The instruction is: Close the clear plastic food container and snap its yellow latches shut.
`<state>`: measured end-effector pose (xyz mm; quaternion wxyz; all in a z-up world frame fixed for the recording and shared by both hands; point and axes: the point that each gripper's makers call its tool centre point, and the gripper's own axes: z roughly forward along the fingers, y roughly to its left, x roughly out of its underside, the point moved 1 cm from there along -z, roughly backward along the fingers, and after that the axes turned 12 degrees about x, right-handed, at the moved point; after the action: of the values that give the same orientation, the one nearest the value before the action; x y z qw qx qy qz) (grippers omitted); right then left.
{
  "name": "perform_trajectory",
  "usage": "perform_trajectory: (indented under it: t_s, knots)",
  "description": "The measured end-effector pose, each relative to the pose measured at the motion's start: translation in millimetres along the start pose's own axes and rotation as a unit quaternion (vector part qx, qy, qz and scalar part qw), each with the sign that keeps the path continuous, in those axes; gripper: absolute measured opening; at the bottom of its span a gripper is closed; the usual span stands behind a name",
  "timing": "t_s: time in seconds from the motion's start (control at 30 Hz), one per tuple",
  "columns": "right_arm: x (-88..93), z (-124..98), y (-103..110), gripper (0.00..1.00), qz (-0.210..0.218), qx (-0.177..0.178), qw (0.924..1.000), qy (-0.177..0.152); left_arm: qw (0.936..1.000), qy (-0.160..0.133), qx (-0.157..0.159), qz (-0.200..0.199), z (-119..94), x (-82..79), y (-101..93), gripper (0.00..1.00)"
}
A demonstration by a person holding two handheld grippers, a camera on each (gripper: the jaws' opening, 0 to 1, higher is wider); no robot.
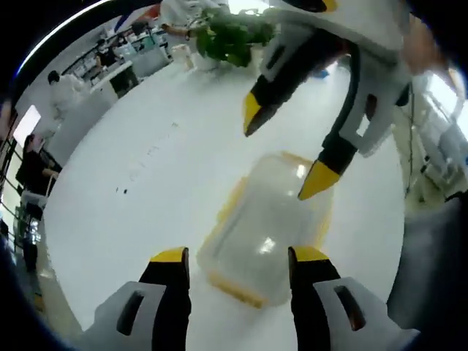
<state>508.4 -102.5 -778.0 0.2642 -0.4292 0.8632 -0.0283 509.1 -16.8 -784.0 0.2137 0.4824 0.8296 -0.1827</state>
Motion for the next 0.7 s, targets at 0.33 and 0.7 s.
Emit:
perform_trajectory:
  t_s: [0.33,0.7]
  knots:
    - [10.0,-2.6,5.0,0.48,0.087,0.039,0.9952,0.024,0.9966,0.023,-0.056,-0.055,-6.7,13.3,8.9,0.55]
    - [18.5,-4.8,5.1,0.48,0.129,0.032,0.9911,0.007,0.9931,-0.042,-0.039,-0.102,-12.0,7.0,9.5,0.53]
